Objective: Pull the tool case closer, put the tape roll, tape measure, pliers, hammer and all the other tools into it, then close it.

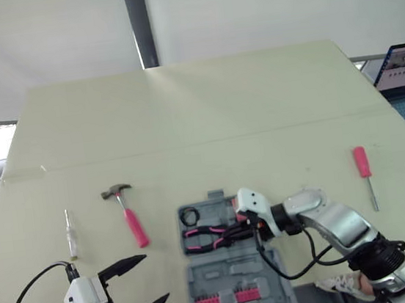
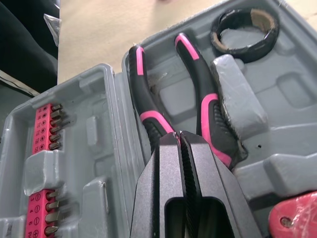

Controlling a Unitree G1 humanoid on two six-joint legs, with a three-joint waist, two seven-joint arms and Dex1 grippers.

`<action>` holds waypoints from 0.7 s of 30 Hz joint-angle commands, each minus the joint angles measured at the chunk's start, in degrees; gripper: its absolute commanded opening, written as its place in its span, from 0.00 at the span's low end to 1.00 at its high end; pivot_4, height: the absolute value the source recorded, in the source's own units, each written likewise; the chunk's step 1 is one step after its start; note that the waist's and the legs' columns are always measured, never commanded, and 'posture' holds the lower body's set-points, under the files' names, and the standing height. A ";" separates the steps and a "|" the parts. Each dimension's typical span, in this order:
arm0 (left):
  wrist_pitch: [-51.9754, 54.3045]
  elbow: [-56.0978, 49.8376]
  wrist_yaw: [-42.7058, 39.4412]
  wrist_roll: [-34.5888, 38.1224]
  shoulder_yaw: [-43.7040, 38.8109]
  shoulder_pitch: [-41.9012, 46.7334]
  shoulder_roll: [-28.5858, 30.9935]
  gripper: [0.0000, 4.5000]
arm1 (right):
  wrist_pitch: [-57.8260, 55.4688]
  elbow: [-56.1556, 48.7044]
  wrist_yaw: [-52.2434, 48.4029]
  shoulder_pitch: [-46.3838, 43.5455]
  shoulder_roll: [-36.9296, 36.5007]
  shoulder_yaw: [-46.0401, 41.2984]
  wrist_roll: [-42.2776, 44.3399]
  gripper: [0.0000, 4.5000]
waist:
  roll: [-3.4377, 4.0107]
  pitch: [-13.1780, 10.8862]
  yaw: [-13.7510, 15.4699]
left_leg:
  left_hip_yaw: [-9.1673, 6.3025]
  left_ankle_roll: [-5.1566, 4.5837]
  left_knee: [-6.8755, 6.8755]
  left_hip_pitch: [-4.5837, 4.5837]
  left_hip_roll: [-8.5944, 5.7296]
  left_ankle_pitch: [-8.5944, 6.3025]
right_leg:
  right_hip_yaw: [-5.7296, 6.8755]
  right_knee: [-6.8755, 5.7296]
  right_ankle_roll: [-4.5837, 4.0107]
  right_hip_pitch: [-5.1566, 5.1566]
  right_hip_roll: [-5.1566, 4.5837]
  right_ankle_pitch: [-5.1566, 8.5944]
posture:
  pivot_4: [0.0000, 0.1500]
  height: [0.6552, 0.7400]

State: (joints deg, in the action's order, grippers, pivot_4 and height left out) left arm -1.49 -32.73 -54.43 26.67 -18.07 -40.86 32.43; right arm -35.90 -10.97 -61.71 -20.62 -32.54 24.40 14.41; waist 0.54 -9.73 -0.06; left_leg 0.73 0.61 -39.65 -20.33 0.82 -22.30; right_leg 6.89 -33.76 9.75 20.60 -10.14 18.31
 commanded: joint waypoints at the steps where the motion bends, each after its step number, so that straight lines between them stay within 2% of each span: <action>1: 0.06 -1.48 0.26 0.35 -0.10 -0.22 0.35 1.00 | 0.88 -1.04 -0.27 0.57 0.30 -0.23 0.66 0.03 | 0.00 0.00 0.02 | 0.00 0.00 0.00 0.00 0.00 0.00 | 0.00 0.00 0.00 0.00 0.00 0.00 | 1.00 0.97; 21: -0.10 -1.30 -0.26 0.28 -0.22 -0.18 0.29 1.00 | 3.44 5.67 -0.27 1.26 -1.45 6.28 -6.46 0.03 | -0.26 0.26 -0.01 | -0.01 0.00 0.01 0.14 0.02 0.00 | 0.00 0.00 0.00 -0.14 0.01 0.00 | 1.00 0.97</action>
State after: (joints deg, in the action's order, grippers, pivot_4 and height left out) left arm -0.65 -33.01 -54.52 26.68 -18.07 -40.67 32.64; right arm -31.23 -8.80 -62.29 -21.11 -32.64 27.29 11.40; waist 0.28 -9.46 -0.07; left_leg 0.72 0.61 -39.64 -20.19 0.83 -22.30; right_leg 6.90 -33.76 9.74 20.46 -10.13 18.31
